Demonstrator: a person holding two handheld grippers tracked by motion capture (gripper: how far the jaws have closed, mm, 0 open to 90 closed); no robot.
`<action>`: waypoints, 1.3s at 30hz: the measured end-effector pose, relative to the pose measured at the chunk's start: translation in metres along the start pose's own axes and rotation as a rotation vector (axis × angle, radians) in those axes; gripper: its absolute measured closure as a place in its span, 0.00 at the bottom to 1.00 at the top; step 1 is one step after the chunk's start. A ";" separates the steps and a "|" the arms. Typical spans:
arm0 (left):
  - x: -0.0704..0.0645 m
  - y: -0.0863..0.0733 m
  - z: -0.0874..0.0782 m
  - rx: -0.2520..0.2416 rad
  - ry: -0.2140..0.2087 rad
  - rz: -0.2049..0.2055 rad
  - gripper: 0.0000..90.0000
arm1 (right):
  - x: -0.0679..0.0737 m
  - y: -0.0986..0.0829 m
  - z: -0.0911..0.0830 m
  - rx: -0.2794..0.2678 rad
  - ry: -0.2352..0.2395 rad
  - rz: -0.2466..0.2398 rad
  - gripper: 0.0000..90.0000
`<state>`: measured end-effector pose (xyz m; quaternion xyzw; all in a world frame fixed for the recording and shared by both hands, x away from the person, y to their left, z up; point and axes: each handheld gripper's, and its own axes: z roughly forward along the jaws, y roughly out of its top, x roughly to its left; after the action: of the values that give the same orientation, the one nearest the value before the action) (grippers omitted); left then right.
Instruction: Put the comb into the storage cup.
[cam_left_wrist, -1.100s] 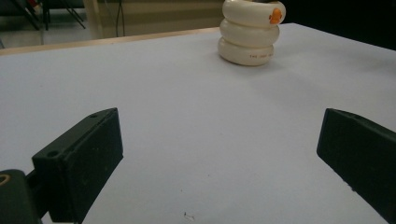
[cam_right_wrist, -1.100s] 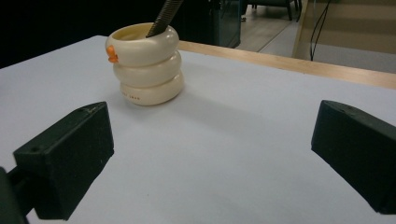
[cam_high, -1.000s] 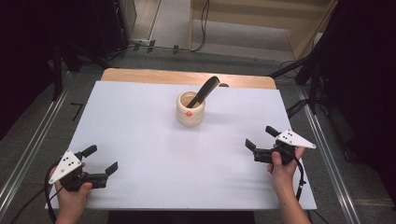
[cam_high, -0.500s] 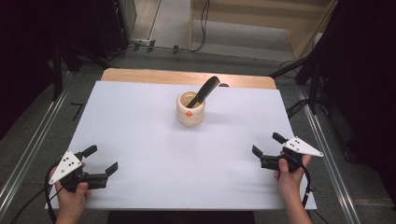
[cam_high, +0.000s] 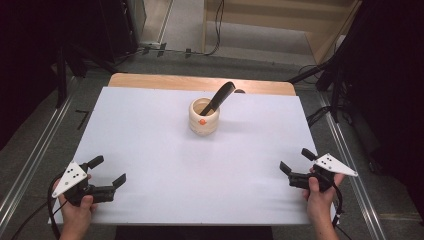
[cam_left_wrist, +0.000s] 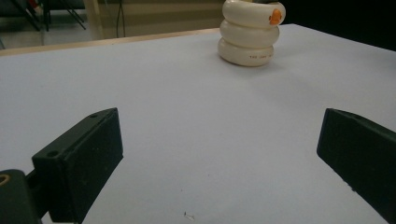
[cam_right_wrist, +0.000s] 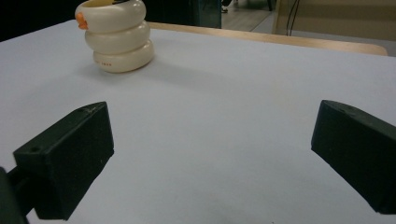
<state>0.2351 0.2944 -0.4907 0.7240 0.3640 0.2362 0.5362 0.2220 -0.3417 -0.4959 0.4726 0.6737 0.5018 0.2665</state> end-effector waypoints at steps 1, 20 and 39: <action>0.000 0.000 0.000 0.001 0.000 0.002 0.00 | -0.001 -0.001 -0.002 -0.001 -0.003 0.001 0.00; 0.000 0.000 0.000 0.000 0.007 0.001 0.00 | -0.025 -0.024 -0.039 -0.023 -0.043 0.030 0.00; 0.000 -0.001 -0.001 -0.005 0.020 -0.013 0.00 | -0.039 -0.037 -0.045 -0.053 -0.021 0.117 0.00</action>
<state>0.2342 0.2955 -0.4912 0.7179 0.3731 0.2409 0.5360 0.1873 -0.3978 -0.5190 0.5093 0.6286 0.5290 0.2562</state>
